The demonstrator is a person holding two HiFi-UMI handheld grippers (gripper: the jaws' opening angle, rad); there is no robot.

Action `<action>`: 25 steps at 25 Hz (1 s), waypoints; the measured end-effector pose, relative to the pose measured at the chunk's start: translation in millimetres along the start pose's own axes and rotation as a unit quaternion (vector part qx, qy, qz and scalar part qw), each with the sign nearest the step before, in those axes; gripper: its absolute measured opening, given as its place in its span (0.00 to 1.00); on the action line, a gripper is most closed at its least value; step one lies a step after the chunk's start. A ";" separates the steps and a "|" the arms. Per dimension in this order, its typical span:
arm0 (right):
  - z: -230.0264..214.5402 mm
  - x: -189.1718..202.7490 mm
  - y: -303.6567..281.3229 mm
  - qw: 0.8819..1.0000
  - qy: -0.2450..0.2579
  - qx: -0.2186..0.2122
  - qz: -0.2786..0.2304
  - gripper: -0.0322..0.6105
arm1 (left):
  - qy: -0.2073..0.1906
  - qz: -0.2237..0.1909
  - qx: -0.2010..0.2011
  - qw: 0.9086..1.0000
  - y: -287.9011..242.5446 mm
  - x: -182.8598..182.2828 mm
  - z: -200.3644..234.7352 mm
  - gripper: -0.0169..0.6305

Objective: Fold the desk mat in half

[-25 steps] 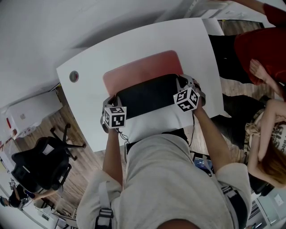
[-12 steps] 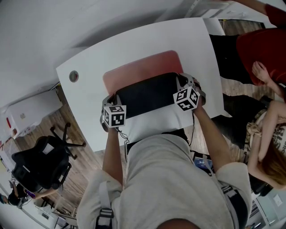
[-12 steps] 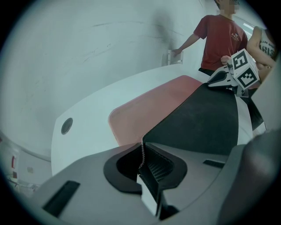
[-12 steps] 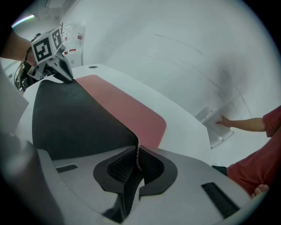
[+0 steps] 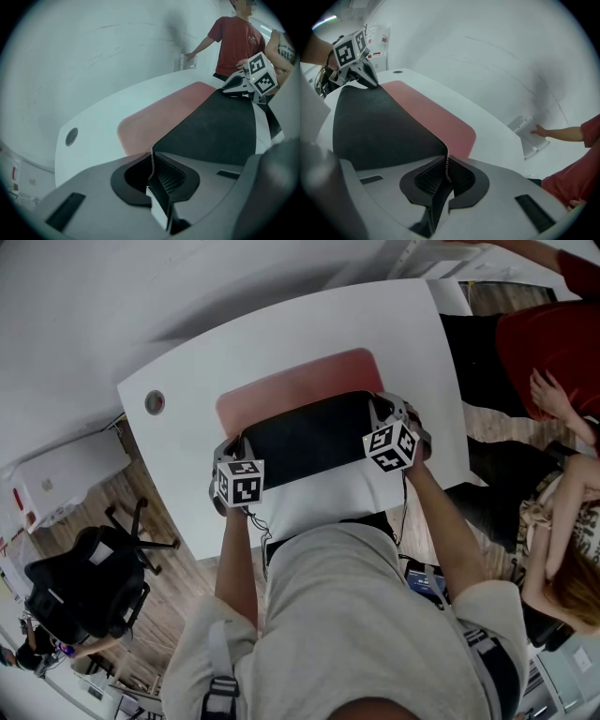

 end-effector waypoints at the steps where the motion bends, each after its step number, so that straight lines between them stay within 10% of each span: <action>1: -0.4 -1.0 -0.3 1.000 0.000 0.000 0.000 0.13 | 0.000 0.000 0.000 1.000 0.2 -0.8 0.8 0.08; 25: -6.9 -11.4 -6.4 1.000 -0.014 -0.002 -0.007 0.13 | 0.003 -0.001 -0.007 1.000 -3.2 -10.9 10.3 0.08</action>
Point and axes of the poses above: the fingertips, and each gripper's own axes: y backward along the fingers, z to its left, x out of its underside, the point moved 3 cm from there along y, backward along the fingers, and after that the axes turned 10 degrees about x, right-handed, at the moved point
